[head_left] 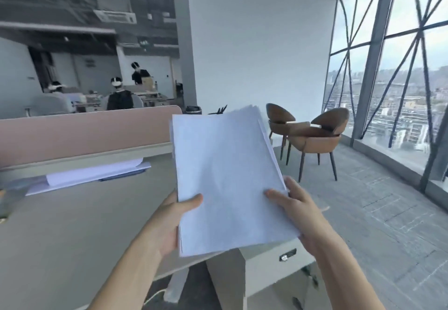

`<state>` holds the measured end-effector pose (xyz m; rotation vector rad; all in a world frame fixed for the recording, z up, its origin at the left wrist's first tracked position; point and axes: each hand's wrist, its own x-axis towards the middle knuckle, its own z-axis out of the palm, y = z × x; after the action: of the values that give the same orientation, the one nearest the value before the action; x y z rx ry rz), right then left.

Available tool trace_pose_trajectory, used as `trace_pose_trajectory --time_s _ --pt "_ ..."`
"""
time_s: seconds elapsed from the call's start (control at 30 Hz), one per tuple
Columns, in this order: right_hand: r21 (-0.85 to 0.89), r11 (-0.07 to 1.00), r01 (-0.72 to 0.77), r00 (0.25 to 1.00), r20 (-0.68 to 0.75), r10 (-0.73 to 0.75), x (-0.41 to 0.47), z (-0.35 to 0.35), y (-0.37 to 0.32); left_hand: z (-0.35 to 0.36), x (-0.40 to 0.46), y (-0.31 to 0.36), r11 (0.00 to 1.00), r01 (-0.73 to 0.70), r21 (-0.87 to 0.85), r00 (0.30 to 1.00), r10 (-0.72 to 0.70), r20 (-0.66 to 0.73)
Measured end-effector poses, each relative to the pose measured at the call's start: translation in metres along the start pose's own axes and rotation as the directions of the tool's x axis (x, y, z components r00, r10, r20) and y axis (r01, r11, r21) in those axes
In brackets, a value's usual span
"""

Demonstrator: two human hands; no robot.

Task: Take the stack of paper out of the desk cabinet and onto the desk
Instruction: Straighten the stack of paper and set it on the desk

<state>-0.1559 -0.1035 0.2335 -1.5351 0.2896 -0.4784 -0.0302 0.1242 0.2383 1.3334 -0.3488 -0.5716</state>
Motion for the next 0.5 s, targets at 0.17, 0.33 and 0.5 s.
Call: trace_pose_trajectory --time_s 0.17,0.33,0.5 --pt "-0.03 0.999 0.011 0.987 0.161 -0.006 0.118 0.05 0.02 -0.06 0.07 -0.012 0.99 -0.088 0.108 0.988 0.101 -0.121" --pt "-0.005 0.996 0.093 0.991 0.095 -0.092 0.185 0.095 0.06 -0.097 0.133 -0.034 0.953 -0.166 0.255 0.957 0.218 -0.192" --pt "0.015 0.988 0.157 0.988 -0.007 -0.157 0.198 0.118 0.089 -0.109 0.156 -0.054 0.917 -0.178 0.357 0.921 0.283 -0.268"
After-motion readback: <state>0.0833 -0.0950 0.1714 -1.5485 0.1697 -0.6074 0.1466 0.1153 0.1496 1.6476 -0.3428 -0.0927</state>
